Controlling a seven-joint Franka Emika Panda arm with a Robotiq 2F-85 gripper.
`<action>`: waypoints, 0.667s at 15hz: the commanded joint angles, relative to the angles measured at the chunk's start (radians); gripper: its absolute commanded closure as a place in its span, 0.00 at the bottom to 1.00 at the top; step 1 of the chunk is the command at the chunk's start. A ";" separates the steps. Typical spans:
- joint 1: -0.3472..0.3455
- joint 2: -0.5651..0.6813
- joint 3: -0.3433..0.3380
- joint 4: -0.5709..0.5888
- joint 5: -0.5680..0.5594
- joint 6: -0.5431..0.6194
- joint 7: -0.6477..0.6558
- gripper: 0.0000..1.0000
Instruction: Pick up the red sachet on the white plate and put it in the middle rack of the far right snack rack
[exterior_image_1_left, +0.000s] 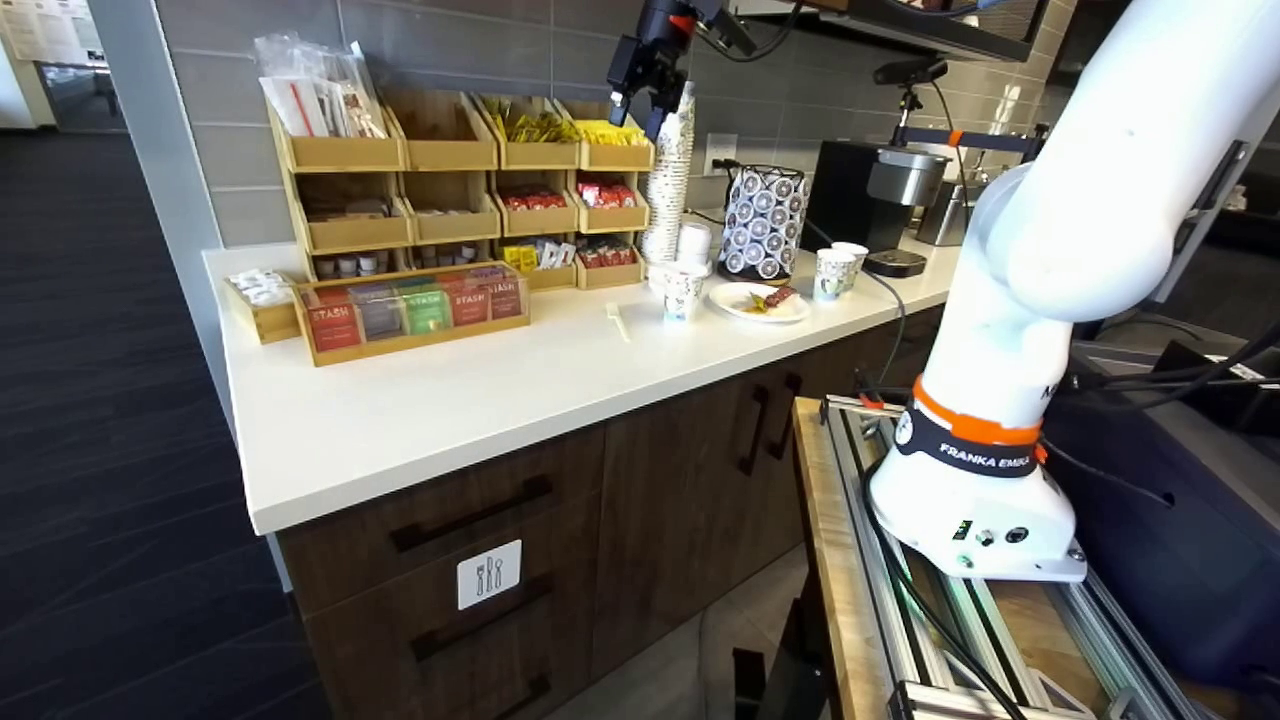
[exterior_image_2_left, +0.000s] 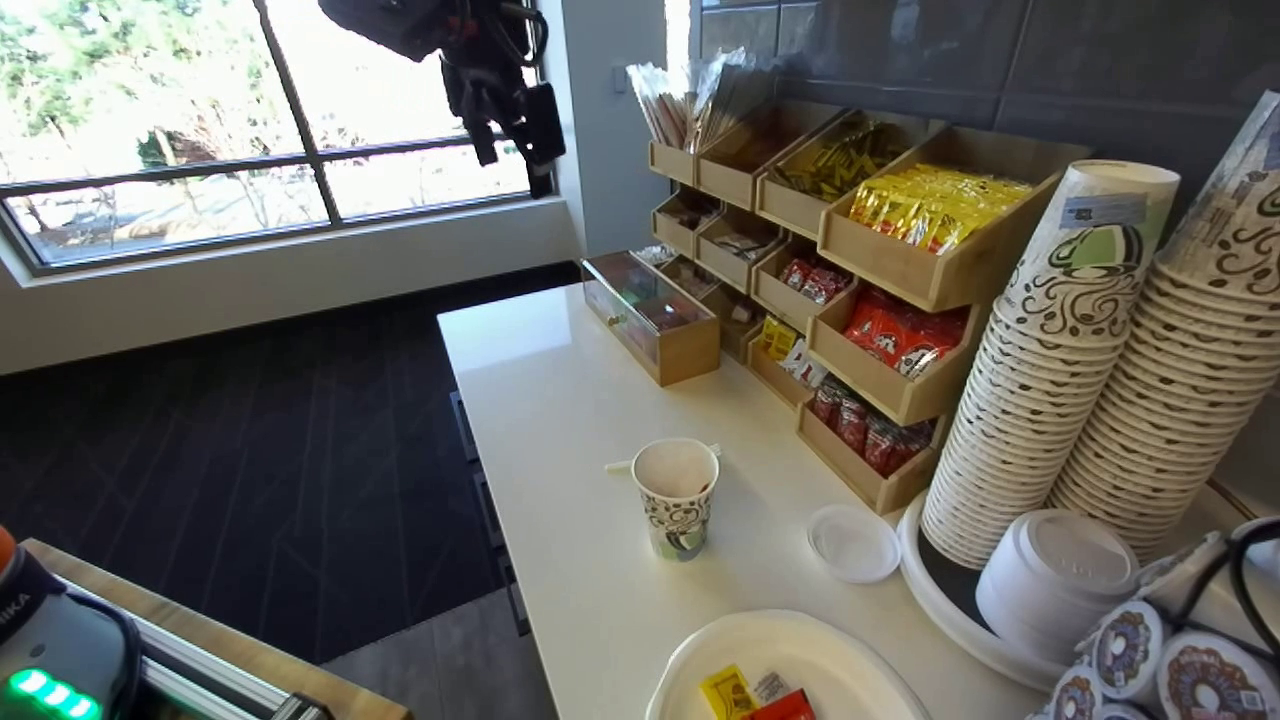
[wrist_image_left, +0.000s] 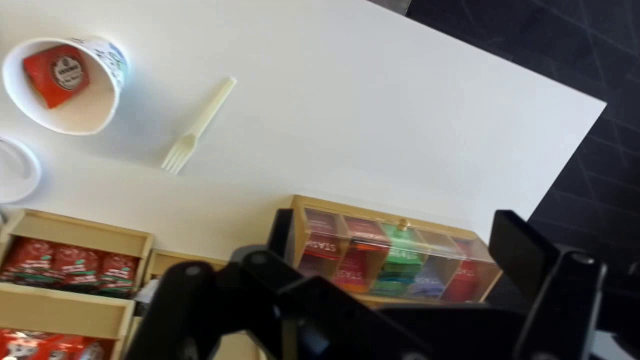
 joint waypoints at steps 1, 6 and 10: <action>-0.067 0.068 -0.054 0.020 0.015 0.053 0.029 0.00; -0.170 0.162 -0.130 0.021 -0.005 0.235 0.046 0.00; -0.234 0.256 -0.158 0.010 -0.058 0.428 0.096 0.00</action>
